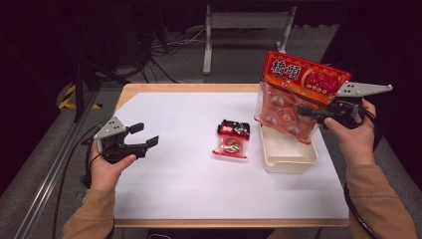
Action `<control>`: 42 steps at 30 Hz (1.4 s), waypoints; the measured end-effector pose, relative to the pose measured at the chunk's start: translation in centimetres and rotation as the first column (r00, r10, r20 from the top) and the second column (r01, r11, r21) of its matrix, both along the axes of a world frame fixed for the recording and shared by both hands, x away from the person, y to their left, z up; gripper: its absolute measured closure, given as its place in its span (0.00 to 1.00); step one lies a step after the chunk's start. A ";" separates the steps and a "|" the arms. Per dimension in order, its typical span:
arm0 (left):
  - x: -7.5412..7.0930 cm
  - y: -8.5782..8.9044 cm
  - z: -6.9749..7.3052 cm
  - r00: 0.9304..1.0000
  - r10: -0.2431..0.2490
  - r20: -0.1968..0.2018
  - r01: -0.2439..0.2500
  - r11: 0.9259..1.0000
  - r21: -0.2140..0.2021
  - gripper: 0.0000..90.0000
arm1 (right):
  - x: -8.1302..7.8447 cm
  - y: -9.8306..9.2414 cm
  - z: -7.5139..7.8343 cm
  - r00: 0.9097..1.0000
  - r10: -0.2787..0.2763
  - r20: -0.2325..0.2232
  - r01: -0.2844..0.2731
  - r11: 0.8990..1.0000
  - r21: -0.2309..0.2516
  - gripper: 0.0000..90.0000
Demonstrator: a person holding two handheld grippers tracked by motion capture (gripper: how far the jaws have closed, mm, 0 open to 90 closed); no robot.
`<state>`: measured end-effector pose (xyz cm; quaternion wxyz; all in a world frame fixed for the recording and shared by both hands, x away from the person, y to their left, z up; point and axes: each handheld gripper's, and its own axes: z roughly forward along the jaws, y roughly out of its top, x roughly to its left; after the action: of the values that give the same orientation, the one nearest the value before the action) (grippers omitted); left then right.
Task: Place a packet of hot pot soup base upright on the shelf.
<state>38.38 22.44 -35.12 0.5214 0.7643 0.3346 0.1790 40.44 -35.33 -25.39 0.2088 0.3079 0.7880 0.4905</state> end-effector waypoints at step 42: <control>0.1 0.4 -0.2 1.000 0.001 -0.014 -0.002 1.000 -0.018 0.28 | 0.3 -0.9 -4.3 0.987 -0.147 -0.063 0.146 0.989 -0.027 0.78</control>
<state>38.45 22.79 -35.32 0.5257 0.7606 0.3403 0.1712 40.70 -36.20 -29.71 0.2219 0.3784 0.7750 0.4549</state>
